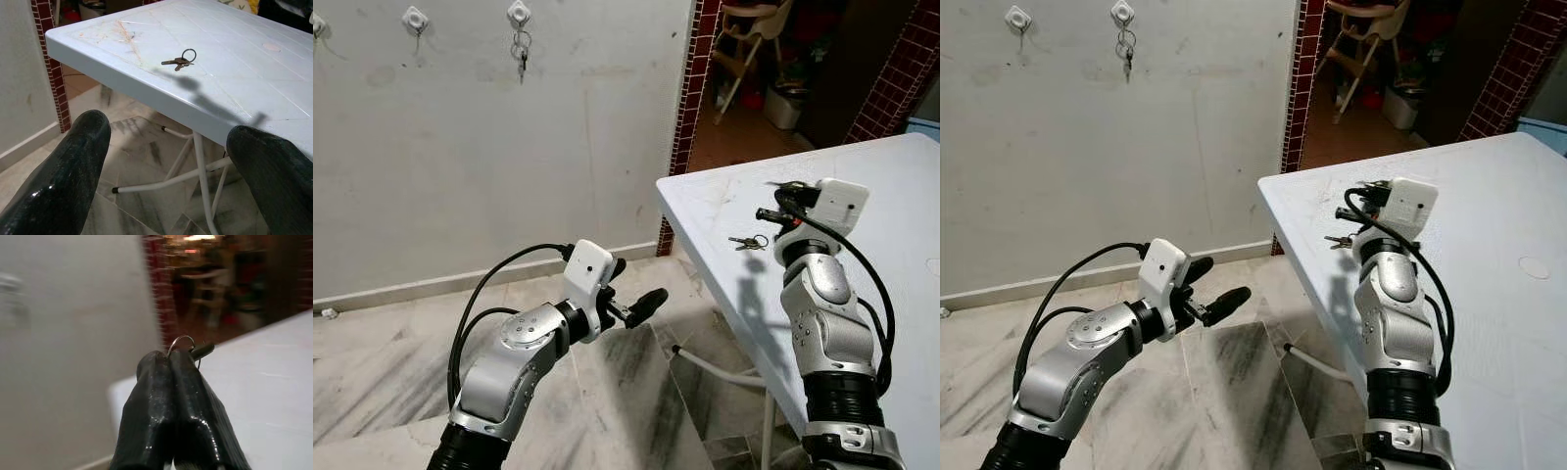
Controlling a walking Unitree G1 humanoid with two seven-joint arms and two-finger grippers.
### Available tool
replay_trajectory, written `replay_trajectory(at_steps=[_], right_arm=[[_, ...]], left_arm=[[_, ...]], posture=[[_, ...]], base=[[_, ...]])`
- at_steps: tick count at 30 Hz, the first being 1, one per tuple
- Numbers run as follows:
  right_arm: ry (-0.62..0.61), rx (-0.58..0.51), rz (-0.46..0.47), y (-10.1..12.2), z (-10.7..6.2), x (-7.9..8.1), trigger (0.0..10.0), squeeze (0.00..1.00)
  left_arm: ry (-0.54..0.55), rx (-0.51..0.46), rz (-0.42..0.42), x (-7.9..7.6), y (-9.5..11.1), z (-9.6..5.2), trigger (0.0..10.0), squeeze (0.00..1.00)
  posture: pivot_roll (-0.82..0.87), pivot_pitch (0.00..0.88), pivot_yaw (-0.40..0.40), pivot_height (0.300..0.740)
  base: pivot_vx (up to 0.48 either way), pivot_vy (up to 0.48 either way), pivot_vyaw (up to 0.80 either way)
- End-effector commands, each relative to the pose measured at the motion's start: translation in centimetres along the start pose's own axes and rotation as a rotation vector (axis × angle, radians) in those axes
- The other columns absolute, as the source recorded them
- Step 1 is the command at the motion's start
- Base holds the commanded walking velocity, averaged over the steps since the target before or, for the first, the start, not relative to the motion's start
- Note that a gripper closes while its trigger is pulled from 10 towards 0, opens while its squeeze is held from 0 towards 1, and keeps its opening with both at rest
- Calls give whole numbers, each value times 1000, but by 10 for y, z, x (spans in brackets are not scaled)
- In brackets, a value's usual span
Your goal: Hang keys on a hook
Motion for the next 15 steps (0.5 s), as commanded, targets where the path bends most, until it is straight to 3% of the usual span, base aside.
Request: replay_trajectory(at_steps=[1,8,11,15], right_arm=[[133,-9,48,7,-2,22,10000,0],[255,0,46,8,-7,37,10000,0],[365,18,101,7,-15,52,10000,0],[428,32,133,6,-20,61,10000,0]], left_arm=[[14,-12,18,4,5,0,10000,0],[15,-16,22,5,5,2,10000,0],[11,-19,21,3,6,3,10000,0],[10,-19,21,3,5,3,10000,0]], posture=[[128,0,-30,740],[128,0,-31,740],[128,0,-31,740],[128,0,-32,740]], base=[[0,0,0],[0,0,0],[0,0,0],[0,0,0]])
Point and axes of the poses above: a point about 5 cm out from each wrist's last joint towards the gripper, its own z axis pointing out of the wrist towards the gripper, its own y axis along the axis of the wrist's last joint, x = y × z, the point moved 6 cm from there along z, pointing out of the wrist towards the gripper, and after that the axes turned 2 degrees about z, right-handed, at the moved point
